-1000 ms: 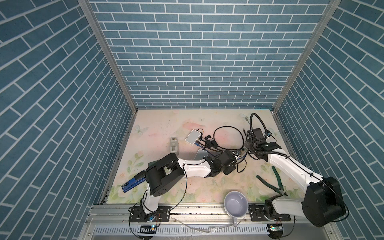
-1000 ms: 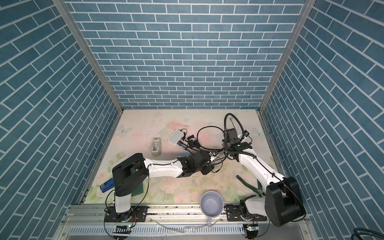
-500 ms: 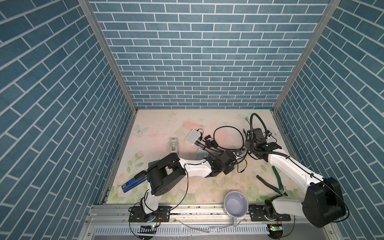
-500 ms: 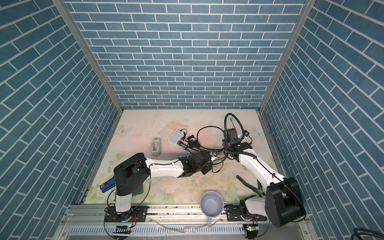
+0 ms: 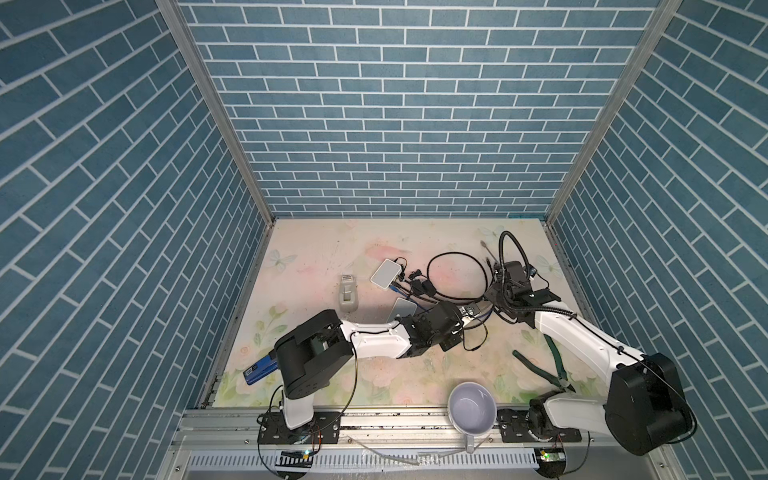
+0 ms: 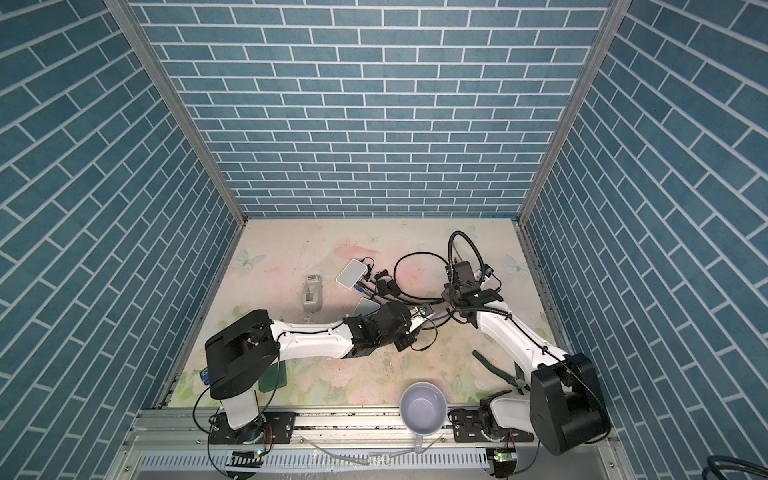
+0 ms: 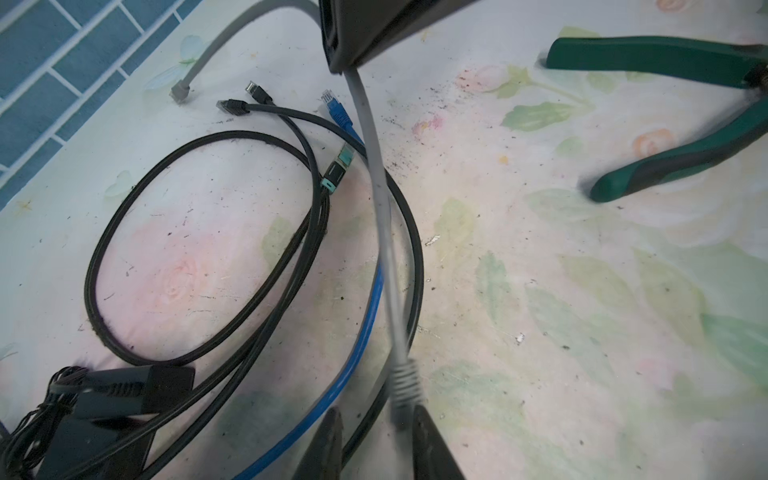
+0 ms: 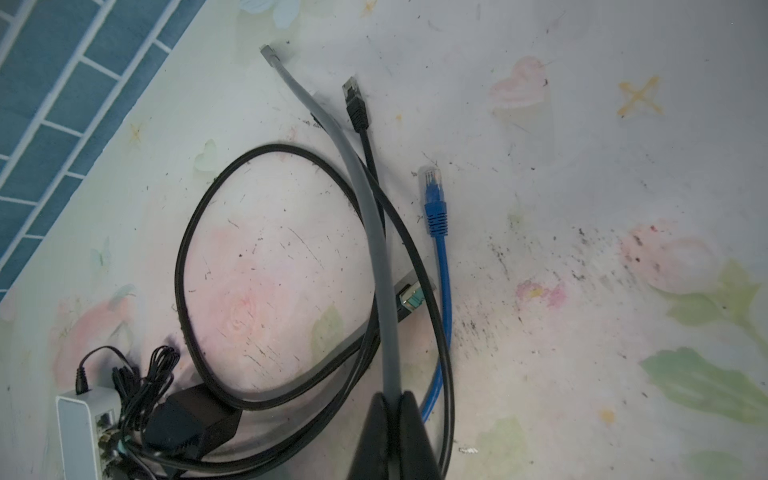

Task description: Insert the plug into the switch port

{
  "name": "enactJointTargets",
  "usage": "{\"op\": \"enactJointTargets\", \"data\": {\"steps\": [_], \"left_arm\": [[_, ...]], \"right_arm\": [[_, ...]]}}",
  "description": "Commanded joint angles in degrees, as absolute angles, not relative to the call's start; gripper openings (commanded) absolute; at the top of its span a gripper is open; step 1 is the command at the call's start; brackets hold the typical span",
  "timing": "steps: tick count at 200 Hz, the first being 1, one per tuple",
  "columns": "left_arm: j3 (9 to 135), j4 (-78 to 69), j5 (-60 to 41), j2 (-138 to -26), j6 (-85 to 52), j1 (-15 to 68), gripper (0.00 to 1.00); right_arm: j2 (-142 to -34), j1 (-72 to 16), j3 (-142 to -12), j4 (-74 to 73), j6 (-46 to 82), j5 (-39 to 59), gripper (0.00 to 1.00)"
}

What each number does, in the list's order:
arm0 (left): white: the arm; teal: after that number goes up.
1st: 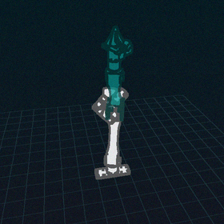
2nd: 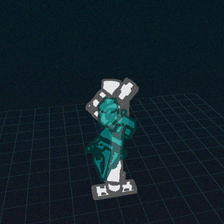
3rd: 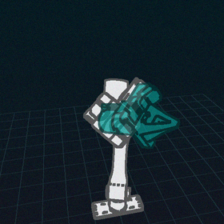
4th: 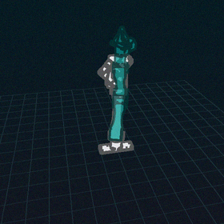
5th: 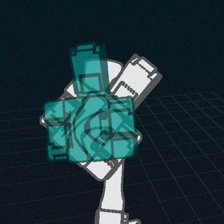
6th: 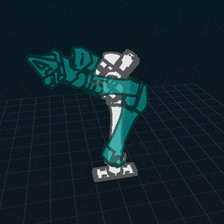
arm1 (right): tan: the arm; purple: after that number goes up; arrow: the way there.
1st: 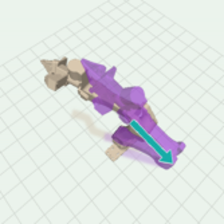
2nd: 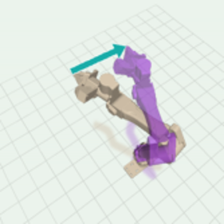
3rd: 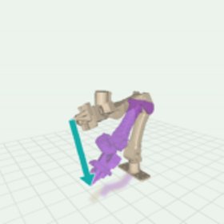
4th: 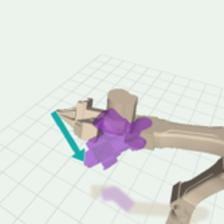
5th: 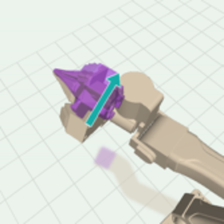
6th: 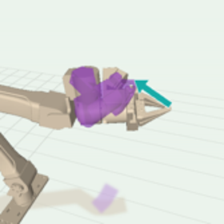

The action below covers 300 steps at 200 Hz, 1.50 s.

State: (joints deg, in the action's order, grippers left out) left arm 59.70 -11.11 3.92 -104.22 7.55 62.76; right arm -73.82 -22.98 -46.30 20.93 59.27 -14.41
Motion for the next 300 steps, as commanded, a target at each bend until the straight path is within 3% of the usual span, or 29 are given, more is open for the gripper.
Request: {"op": "enactJointTargets", "data": {"steps": [1, 23, 71, 100, 203, 215, 247, 300], "left_arm": [[57.82, -13.53, -0.53, -102.38, 8.03, 60.9, 0.29], [57.92, -12.69, -2.73, -102.3, 9.03, 60.46, 0.3], [57.58, -12.43, -7.0, -101.96, 8.79, 60.48, 0.59], [57.75, -12.58, -9.49, -102.49, 7.52, 60.55, 0.64], [59.96, -10.1, 4.22, -105.75, 6.34, 62.97, 0.61], [60.61, -9.44, 6.18, -106.49, 6.83, 63.25, 0.55], [61.17, -9.47, 10.7, -107.31, 7.96, 63.97, 0.54], [61.11, -11.43, 14.94, -107.75, 9.34, 64.07, 0.38]], "right_arm": [[-73.22, -23.12, -43.89, 18.79, 56.04, -11.46, 0.0], [-72.8, -23.12, -42.73, 17.76, 56.12, -10.99, 0.0], [-72.94, -23.09, -44.49, 19.06, 57.32, -12.86, 0.0], [-72.86, -23.07, -45.43, 18.41, 58.99, -13.14, 0.0], [-72.34, -23.07, -49.36, 21.94, 66.32, -17.18, 0.0], [-72.26, -23.16, -49.82, 22.72, 67.02, -17.54, 0.0], [-71.31, -23.11, -50.35, 23.61, 68.4, -18.91, 0.0], [-70.23, -23.12, -50.1, 24.12, 69.71, -19.12, 0.0]]}}
